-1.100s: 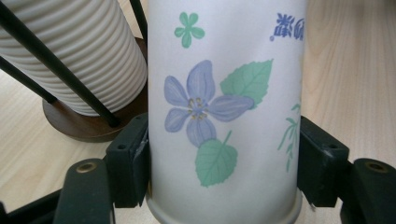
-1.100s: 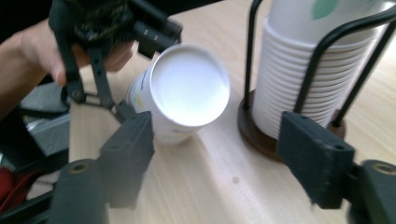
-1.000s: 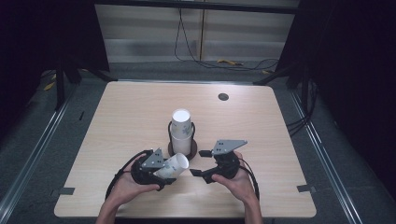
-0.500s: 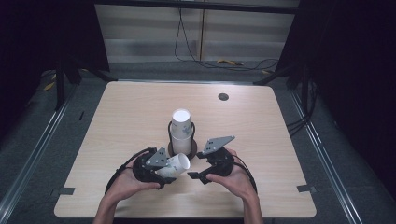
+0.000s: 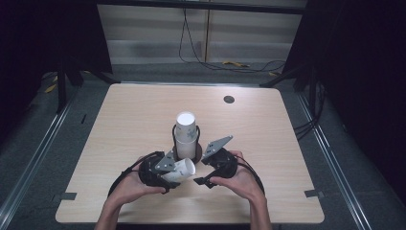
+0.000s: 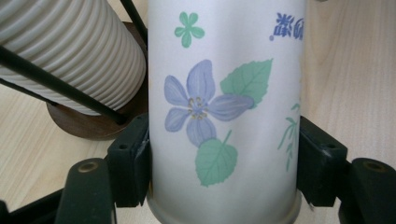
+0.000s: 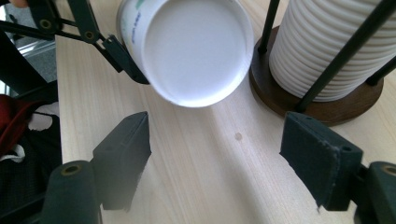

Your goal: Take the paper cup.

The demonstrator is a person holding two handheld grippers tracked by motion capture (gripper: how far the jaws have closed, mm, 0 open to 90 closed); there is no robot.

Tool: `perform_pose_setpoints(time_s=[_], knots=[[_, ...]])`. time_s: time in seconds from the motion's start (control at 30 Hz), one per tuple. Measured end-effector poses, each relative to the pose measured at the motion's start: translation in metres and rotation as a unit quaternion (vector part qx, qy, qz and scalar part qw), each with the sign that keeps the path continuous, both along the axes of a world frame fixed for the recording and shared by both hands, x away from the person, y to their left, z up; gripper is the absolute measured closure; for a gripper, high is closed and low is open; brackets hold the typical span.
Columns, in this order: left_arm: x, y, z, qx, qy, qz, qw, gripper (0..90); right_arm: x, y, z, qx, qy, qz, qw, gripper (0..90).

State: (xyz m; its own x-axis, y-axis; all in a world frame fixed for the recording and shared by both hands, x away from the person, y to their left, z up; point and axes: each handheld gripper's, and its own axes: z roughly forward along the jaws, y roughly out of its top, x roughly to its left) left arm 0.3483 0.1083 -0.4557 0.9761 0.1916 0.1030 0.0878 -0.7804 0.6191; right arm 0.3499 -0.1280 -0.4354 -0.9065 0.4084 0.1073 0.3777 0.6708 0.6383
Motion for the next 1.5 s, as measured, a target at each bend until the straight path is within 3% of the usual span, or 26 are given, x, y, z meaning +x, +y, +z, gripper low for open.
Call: perform_pose_setpoints(time_s=[0.13,0.5,0.73,0.97,1.07,1.3,1.5], knots=[[-0.001,-0.004,0.001,0.015,-0.001,-0.008,0.9999,31.7,0.003,0.001,0.001,-0.013,0.017,0.005,0.9998,23.9],[-0.003,-0.009,0.002,0.032,-0.002,-0.014,0.9994,31.7,0.009,0.005,-0.002,-0.029,0.035,0.021,0.9987,20.8],[-0.005,-0.012,0.004,0.048,-0.003,-0.024,0.9985,31.8,0.011,0.005,-0.009,-0.044,0.058,0.031,0.9969,19.0],[-0.004,-0.015,0.004,0.064,-0.007,-0.031,0.9975,31.9,0.013,0.006,-0.011,-0.045,0.062,0.035,0.9964,18.8],[-0.005,-0.017,0.003,0.068,-0.005,-0.032,0.9972,31.9,0.014,0.009,-0.010,-0.061,0.074,0.035,0.9948,19.2],[-0.006,-0.021,0.001,0.071,-0.002,-0.034,0.9969,31.9,0.015,0.012,-0.005,-0.065,0.080,0.044,0.9937,21.1],[-0.006,-0.026,0.000,0.080,-0.010,-0.042,0.9959,32.2,0.020,0.015,-0.008,-0.056,0.088,0.062,0.9926,22.3]])
